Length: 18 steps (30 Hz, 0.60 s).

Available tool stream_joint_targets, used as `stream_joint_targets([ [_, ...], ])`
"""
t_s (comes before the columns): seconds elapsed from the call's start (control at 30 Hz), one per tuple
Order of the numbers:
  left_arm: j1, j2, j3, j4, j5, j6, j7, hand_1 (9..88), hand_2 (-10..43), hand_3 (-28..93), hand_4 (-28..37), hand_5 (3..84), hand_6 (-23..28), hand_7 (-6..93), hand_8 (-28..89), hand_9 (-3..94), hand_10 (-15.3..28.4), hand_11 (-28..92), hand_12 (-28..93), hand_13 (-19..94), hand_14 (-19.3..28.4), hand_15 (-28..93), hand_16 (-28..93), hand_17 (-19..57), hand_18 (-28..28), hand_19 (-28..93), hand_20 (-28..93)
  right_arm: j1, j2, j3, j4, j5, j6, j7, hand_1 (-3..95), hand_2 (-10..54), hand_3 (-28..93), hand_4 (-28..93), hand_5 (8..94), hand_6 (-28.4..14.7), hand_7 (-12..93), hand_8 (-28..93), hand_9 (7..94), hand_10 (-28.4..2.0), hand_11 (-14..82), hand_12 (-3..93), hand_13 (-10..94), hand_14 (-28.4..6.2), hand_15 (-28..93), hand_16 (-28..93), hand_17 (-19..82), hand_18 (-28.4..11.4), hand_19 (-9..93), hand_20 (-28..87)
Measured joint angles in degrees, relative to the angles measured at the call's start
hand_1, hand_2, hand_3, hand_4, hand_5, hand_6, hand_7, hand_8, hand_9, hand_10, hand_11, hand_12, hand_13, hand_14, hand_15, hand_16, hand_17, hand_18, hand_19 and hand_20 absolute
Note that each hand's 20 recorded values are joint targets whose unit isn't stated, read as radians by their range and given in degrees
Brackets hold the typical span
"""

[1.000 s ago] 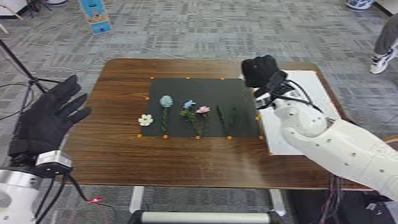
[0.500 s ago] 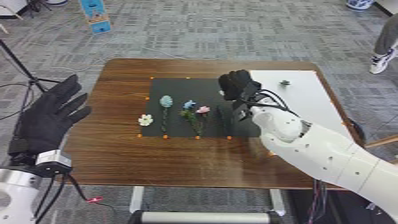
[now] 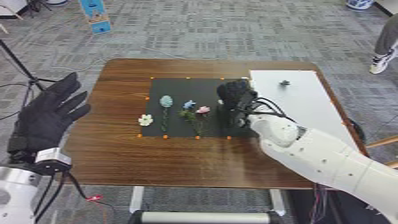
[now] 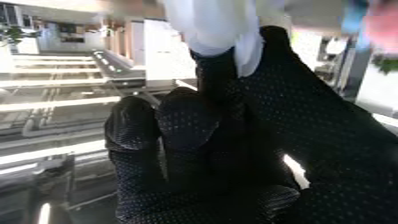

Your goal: Arrange flowers

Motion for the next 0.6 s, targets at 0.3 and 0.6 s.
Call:
stream_joint_targets([
  [0.3, -0.61, 0.49, 0.02, 0.31, -0.03, 0.01, -0.03, 22.7, -8.9, 66, -28.3, 24.1, 1.0, 17.2, -10, 19.2, 8.6, 12, 17, 15, 12.9, 11, 5, -11.0, 19.1, 37, 9, -1.15, -0.57, 2.51, -0.41, -0.11, -2.37, 0.04, 44.4, -9.5, 76, -28, 60.2, 2.9, 51, 5, 71.1, -6.7, 26.6, 51.1, 62, -7.4, 78, 40, 36, -18.2, 88, 58],
  [0.6, -0.52, 0.49, 0.02, 0.31, -0.03, 0.01, -0.01, 22.3, -9.0, 67, -28.3, 24.0, 1.1, 16.6, -10, 19.0, 8.3, 12, 17, 15, 12.9, 11, 5, -11.1, 19.0, 37, 9, -3.27, 0.87, 6.99, -5.53, -0.78, -8.58, 0.37, 28.1, -9.5, 83, -28, 53.2, 0.9, 43, -16, 55.6, -11.3, 44.0, 32.9, 56, -10.2, 80, 39, 32, -20.1, 88, 61],
])
